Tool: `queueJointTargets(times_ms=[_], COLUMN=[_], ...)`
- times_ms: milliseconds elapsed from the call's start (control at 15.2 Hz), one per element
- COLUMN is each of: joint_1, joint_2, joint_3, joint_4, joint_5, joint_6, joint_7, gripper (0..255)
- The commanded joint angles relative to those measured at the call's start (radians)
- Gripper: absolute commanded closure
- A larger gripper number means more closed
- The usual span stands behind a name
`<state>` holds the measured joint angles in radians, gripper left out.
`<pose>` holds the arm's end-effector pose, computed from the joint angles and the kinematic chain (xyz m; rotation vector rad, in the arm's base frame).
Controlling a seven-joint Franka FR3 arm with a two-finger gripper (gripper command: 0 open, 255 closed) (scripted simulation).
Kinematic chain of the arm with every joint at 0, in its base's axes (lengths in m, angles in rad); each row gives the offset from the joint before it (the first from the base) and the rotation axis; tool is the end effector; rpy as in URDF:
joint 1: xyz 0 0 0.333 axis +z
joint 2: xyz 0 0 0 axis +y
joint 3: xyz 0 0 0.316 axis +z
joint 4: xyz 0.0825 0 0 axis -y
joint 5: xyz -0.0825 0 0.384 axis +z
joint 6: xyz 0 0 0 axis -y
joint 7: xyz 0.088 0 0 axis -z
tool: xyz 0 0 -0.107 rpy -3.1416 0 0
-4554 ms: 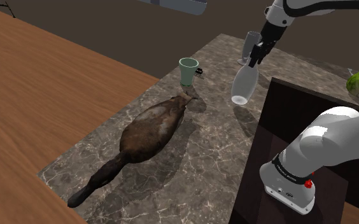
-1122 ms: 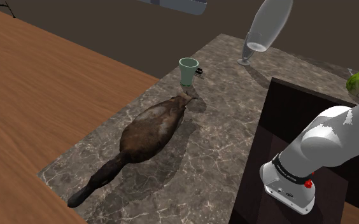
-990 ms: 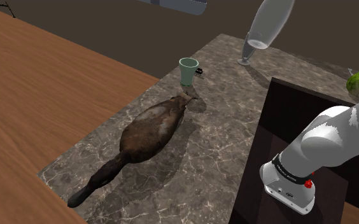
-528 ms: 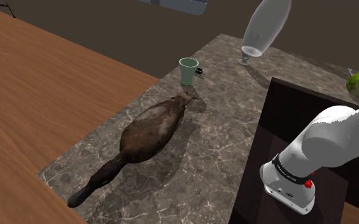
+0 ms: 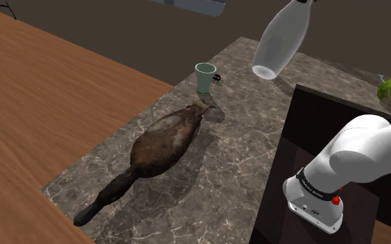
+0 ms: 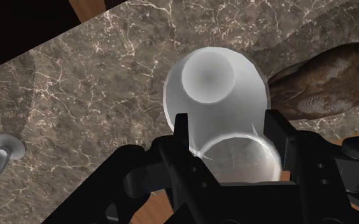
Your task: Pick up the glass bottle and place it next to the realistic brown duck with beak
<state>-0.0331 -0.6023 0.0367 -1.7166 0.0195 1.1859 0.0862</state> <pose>0.2929 0.0111 0.7828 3.1371 -0.1261 0.1119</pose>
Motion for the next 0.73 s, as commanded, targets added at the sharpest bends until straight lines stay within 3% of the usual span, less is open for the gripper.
queueJointTargets(times_ms=[0,660], joint_1=[0.007,0.038], joint_2=[-0.03,-0.102], joint_3=[0.042,0.252], joint_4=[-0.04,-0.141], joint_5=[0.024,0.155], joint_6=[0.011,0.063], joint_7=[0.052,0.291], gripper=[255,255])
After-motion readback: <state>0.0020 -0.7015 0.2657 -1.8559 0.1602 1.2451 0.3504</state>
